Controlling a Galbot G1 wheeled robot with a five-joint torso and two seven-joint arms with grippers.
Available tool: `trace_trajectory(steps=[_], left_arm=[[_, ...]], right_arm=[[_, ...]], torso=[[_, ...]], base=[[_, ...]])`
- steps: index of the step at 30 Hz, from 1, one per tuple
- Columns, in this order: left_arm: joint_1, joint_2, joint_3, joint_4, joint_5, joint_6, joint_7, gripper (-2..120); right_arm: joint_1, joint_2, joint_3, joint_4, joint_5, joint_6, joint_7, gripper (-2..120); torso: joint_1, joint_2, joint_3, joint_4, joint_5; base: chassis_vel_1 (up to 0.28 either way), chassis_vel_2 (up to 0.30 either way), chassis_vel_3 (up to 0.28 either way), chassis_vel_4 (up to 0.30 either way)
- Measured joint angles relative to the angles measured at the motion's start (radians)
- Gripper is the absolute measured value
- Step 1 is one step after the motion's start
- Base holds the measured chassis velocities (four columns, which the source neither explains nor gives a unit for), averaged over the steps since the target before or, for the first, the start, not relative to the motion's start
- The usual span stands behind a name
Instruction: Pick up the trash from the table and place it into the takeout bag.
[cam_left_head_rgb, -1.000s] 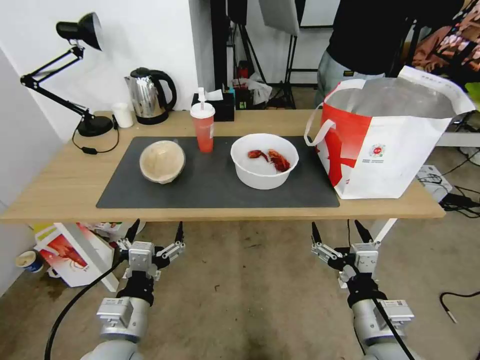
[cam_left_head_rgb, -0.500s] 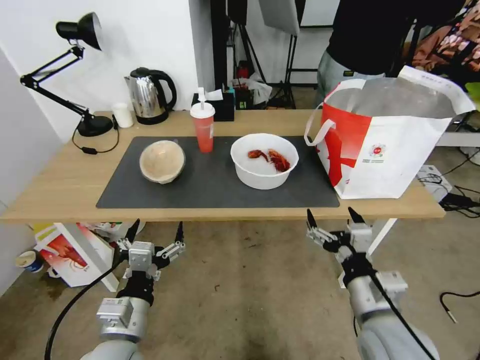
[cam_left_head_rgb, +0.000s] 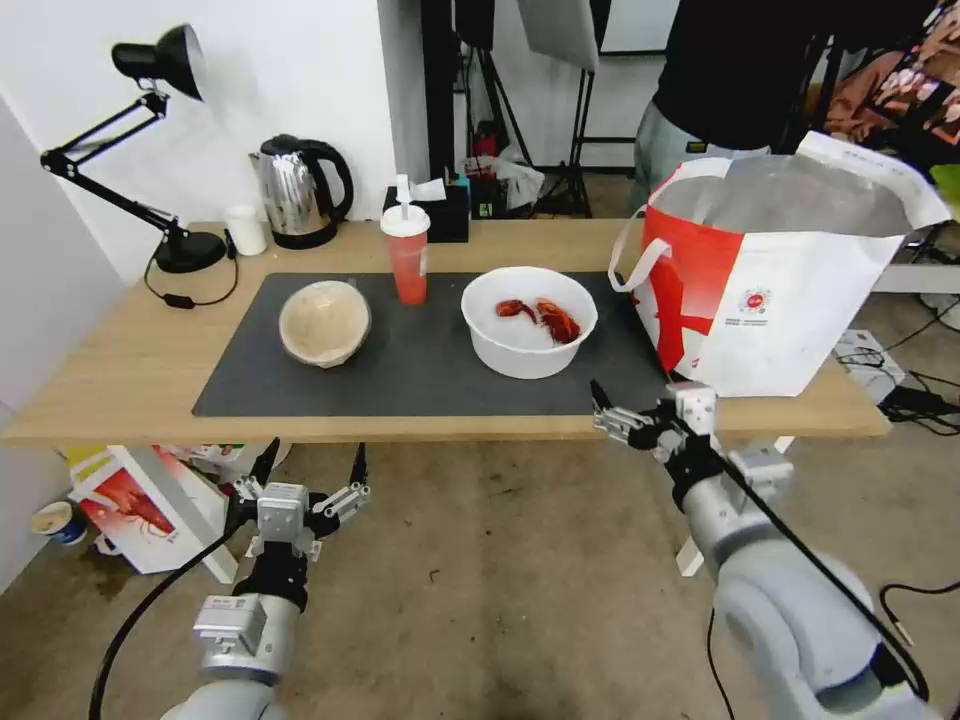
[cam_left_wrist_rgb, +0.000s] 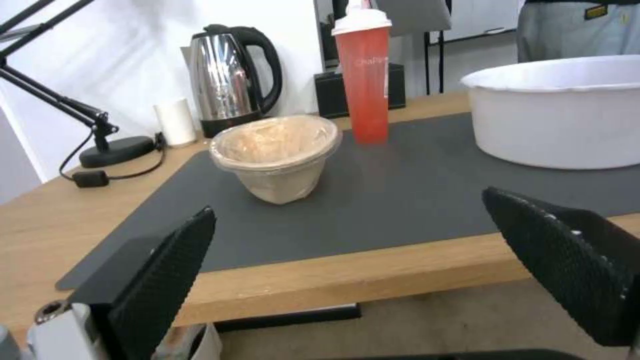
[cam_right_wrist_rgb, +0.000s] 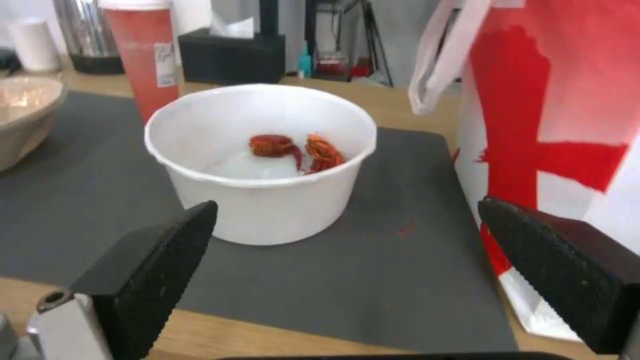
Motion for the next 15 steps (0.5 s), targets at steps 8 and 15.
trace_trajectory(steps=[8,15], left_arm=[[0.000,0.000,0.000,0.000,0.000,0.000,0.000,100],[0.000,0.000,0.000,0.000,0.000,0.000,0.000,100]], right_arm=[[0.036,-0.026,-0.012,0.005,0.026,-0.049,0.017,100],[0.164,-0.189,0.021,0.018,0.069,0.066,-0.126,100]], torso=[[0.000,0.000,0.000,0.0000,0.0000],[0.000,0.000,0.000,0.0002,-0.0001]], base=[[0.000,0.000,0.000,0.000],[0.000,0.000,0.000,0.000]])
